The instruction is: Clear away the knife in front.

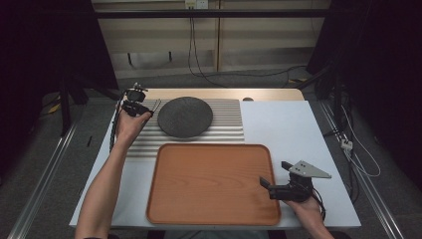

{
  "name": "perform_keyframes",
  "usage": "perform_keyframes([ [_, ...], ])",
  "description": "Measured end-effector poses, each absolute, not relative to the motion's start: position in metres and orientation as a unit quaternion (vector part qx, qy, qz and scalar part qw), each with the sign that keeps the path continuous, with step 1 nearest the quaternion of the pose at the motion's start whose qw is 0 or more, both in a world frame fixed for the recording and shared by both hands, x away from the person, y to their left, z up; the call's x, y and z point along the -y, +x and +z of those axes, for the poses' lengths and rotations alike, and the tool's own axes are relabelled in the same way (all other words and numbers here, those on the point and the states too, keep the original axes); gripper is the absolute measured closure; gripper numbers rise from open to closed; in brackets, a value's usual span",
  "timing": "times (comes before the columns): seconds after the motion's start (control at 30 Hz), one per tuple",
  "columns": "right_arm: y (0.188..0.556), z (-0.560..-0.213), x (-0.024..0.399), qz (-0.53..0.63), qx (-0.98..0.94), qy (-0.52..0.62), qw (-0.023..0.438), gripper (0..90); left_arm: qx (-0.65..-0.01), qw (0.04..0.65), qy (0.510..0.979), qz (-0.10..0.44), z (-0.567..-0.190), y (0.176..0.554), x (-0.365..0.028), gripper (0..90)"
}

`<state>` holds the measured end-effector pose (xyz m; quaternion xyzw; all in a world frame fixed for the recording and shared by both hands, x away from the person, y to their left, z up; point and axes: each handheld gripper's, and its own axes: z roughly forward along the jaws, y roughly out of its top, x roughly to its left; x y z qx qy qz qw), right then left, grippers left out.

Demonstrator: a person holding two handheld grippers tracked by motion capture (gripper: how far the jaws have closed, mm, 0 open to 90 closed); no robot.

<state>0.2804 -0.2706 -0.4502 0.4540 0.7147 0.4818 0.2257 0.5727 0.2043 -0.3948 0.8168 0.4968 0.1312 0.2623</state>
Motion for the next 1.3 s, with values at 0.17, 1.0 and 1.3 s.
perform_keyframes([
  [0.17,0.28,-0.45,0.27,0.482,-0.715,0.452,0.227,0.0,-0.481,0.275,0.822,0.134,-0.388,0.56,-0.202,80.3],
  [1.0,0.279,-0.449,0.269,0.482,-0.715,0.452,0.229,0.1,-0.426,0.323,0.836,0.124,-0.373,0.505,-0.178,80.2],
  [1.3,0.278,-0.449,0.27,0.481,-0.716,0.451,0.23,0.1,-0.413,0.314,0.845,0.128,-0.373,0.487,-0.165,80.3],
])
